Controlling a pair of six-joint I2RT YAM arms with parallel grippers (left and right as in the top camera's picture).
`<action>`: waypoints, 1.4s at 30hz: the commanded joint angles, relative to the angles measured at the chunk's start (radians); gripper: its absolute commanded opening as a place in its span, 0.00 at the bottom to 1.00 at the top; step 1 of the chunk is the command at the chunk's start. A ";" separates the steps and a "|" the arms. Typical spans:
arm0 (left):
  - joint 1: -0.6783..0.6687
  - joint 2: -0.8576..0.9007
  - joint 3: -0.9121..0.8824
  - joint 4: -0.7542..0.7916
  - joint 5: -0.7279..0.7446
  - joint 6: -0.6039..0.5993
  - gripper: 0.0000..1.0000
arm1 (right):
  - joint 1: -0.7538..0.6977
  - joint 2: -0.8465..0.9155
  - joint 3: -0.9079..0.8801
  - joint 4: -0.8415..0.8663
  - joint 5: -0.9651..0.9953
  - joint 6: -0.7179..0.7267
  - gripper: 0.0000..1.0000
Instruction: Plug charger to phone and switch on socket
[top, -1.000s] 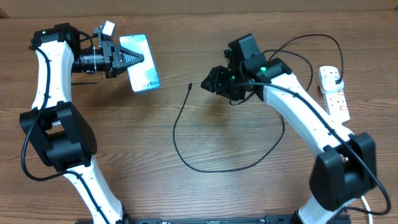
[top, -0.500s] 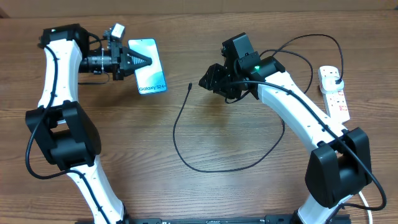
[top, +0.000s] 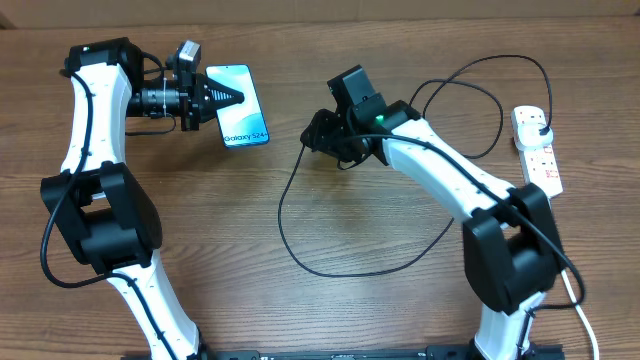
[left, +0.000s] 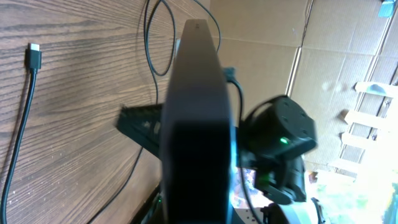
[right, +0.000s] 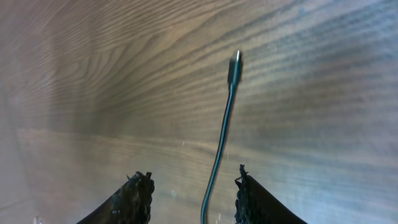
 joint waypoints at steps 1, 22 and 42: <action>0.008 -0.008 0.019 0.002 0.044 -0.014 0.04 | 0.006 0.056 0.031 0.047 0.018 0.008 0.45; 0.027 -0.008 0.019 0.013 0.014 -0.050 0.04 | 0.106 0.187 0.031 0.182 0.376 -0.027 0.37; 0.028 -0.008 0.019 0.012 0.014 -0.059 0.04 | 0.112 0.270 0.031 0.245 0.346 0.014 0.36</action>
